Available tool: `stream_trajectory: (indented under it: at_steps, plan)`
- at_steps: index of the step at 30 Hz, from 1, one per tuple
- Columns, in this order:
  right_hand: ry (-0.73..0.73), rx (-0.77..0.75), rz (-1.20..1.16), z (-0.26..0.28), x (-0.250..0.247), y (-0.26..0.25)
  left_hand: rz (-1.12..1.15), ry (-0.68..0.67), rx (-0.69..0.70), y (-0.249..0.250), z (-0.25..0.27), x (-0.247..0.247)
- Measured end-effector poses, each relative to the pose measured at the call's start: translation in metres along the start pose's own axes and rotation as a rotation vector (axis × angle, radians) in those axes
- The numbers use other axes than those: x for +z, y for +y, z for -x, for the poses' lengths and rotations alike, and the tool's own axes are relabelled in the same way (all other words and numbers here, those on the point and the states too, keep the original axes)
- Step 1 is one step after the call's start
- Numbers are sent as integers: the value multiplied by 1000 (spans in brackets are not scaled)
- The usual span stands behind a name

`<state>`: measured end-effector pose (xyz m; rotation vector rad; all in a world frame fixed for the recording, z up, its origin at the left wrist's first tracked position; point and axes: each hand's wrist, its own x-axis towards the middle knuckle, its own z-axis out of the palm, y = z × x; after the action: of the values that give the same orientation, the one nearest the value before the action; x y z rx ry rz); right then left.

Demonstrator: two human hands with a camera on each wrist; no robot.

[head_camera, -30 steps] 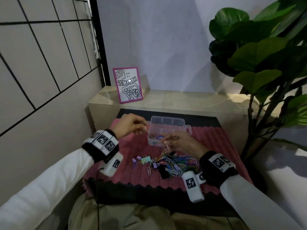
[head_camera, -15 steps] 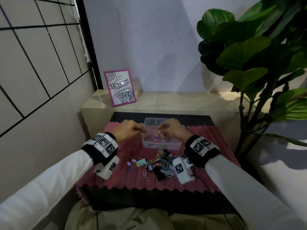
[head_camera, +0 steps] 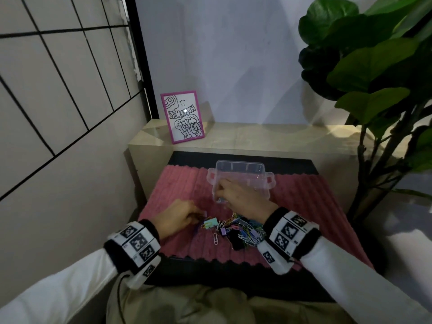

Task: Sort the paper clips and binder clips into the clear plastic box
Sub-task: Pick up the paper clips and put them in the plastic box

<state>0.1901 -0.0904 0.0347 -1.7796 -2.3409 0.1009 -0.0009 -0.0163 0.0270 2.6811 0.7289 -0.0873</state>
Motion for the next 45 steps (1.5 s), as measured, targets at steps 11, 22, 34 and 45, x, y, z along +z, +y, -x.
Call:
stream_trajectory:
  at_steps: [11,22,34,45]
  plan:
    - [-281,110,-111,5,12,-12,-26,78,-87,1,-4,2]
    - [-80,279,-466,17,0,9,-31,13,6,18,-17,11]
    - [-29,331,-534,16,-4,11,77,50,-27,5,-16,-8]
    - [-345,50,-315,8,7,-10,499,198,-100,-7,6,-32]
